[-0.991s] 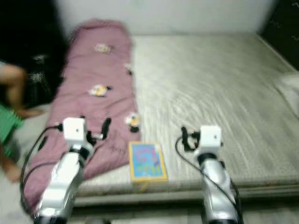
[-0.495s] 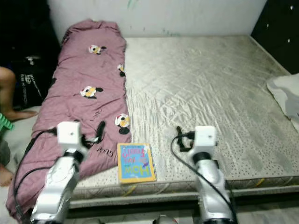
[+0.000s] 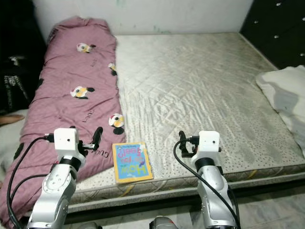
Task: Clean up the room
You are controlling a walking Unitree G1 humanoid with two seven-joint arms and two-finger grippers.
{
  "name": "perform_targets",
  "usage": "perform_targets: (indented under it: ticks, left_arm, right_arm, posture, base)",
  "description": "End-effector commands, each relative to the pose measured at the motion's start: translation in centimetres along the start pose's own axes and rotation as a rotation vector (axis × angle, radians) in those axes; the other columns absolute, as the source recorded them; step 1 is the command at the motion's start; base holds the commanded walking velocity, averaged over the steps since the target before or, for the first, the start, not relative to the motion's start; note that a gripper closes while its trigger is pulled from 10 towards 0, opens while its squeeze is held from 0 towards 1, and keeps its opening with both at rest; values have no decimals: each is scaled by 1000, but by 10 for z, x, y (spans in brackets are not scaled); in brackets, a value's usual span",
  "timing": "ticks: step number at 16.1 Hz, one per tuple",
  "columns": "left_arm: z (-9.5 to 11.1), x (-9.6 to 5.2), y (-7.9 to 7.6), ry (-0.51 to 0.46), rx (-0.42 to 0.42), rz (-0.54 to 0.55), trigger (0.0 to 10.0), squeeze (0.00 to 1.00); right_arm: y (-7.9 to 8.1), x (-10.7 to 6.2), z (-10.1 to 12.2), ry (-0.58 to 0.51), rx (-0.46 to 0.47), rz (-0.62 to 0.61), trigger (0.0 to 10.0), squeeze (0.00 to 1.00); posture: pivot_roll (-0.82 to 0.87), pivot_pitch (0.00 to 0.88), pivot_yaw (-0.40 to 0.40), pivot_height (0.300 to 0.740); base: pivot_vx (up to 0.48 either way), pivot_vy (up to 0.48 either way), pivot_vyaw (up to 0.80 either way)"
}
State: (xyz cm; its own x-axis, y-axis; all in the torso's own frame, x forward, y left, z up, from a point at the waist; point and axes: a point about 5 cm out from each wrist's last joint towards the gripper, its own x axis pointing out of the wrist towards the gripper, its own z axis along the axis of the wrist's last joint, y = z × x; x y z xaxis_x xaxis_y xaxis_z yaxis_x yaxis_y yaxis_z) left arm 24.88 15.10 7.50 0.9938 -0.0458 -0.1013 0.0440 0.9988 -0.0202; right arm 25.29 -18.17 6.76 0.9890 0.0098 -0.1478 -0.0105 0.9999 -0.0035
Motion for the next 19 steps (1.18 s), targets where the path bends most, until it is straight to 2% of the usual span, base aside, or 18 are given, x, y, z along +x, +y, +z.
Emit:
perform_targets:
  ticks: [1, 6, 14, 19]
  left_arm:
    - [1, -2, 3, 1, 7, 7, 10000, 0]
    - [-4, -10, 5, 20, -4, 34, 10000, 0]
    - [-3, -10, 8, 15, 26, 38, 10000, 0]
    - [-3, -9, 8, 14, 30, 48, 10000, 0]
  right_arm:
    - [1, 1, 4, -12, -3, 2, 10000, 0]
    - [2, -5, 4, -16, 20, 5, 10000, 0]
    - [1, -6, 4, -12, 27, 7, 10000, 0]
    - [3, -5, 4, -10, 23, 17, 10000, 0]
  posture:
    - [-55, 53, -15, 740]
    - [-51, 68, -15, 740]
    - [-54, 74, -15, 646]
    - [-50, 73, -21, 642]
  base:
    - [0, 0, 0]
    - [0, 0, 0]
    - [0, 0, 0]
    - [0, 0, 0]
